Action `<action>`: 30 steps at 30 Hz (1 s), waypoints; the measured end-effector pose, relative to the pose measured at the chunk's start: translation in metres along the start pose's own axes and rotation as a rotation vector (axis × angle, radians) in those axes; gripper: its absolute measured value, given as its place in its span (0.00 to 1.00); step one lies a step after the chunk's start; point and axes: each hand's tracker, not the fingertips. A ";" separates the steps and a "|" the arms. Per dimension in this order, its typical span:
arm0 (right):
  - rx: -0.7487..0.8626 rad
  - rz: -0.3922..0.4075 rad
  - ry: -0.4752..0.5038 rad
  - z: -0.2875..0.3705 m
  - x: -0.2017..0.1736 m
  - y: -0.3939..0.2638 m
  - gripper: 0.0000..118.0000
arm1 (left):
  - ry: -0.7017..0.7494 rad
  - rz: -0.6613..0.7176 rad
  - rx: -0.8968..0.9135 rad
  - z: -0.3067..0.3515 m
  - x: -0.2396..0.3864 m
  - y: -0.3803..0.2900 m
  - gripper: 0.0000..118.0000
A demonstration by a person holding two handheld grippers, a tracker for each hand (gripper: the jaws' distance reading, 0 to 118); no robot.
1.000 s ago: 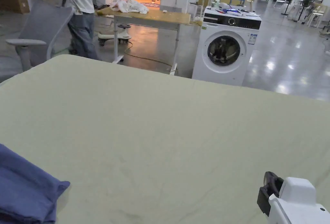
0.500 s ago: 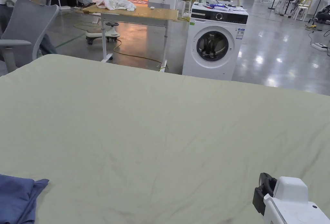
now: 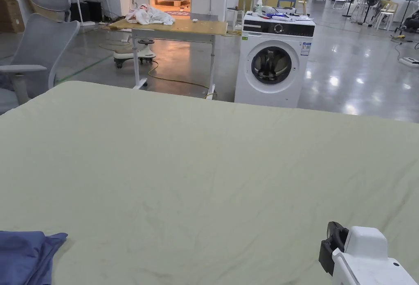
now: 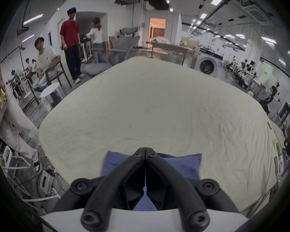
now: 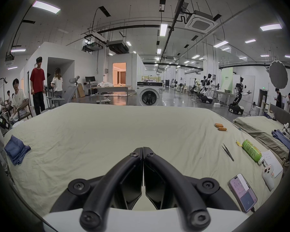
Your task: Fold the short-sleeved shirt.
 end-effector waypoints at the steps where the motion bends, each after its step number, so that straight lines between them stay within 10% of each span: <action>1: 0.000 -0.002 0.000 0.000 0.000 0.000 0.00 | -0.015 -0.009 0.027 0.000 0.009 -0.005 0.00; 30: 0.109 -0.044 -0.057 0.012 -0.004 0.013 0.00 | -0.211 -0.256 0.651 0.059 0.331 -0.070 0.00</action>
